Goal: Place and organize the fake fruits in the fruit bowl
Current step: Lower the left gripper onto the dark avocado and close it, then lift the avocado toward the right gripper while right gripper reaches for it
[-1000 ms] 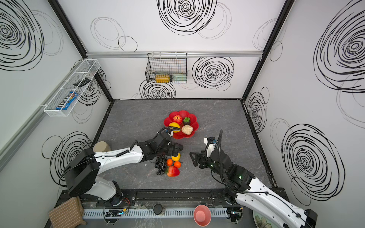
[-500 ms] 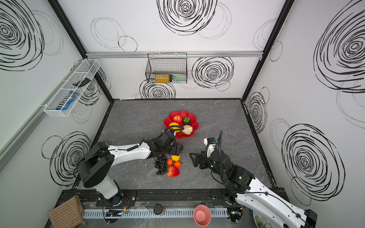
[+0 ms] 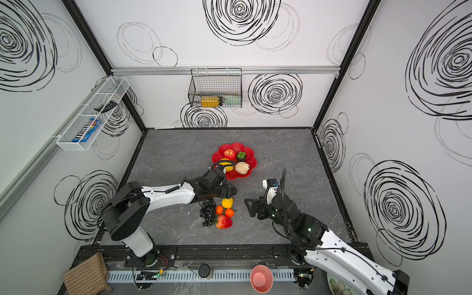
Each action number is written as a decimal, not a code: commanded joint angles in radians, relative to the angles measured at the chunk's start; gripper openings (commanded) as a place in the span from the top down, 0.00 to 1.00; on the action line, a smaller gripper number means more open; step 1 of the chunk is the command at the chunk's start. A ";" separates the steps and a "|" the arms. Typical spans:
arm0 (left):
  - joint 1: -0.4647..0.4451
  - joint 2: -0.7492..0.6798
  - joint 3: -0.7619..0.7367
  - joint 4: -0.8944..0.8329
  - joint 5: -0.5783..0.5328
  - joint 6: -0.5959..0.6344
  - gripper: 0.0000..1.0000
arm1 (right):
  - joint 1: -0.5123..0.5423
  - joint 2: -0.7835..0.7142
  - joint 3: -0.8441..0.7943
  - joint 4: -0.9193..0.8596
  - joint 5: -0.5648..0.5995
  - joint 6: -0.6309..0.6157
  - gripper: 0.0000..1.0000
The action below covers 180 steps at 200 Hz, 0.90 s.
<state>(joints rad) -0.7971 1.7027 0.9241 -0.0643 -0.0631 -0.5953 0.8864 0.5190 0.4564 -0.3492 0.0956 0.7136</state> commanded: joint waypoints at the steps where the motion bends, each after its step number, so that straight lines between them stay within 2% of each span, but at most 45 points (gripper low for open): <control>1: 0.003 0.028 0.018 0.028 0.018 -0.002 0.17 | 0.003 0.003 -0.005 0.022 0.005 0.001 0.12; 68: -0.002 0.057 0.026 0.036 0.032 -0.004 0.21 | 0.002 0.000 -0.005 0.016 0.006 0.003 0.12; 95: -0.005 0.045 0.018 0.043 0.032 -0.009 0.27 | 0.002 -0.003 -0.007 0.014 0.009 0.004 0.12; 142: -0.010 -0.008 -0.006 0.068 0.035 -0.014 0.34 | 0.003 0.001 -0.004 0.016 0.008 0.006 0.12; 180: -0.015 -0.079 -0.050 0.112 0.039 -0.017 0.35 | 0.003 0.010 0.000 0.018 0.007 0.009 0.12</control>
<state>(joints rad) -0.8043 1.6958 0.9028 -0.0231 -0.0284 -0.6022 0.8864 0.5201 0.4564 -0.3489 0.0956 0.7139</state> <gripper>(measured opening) 0.655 0.876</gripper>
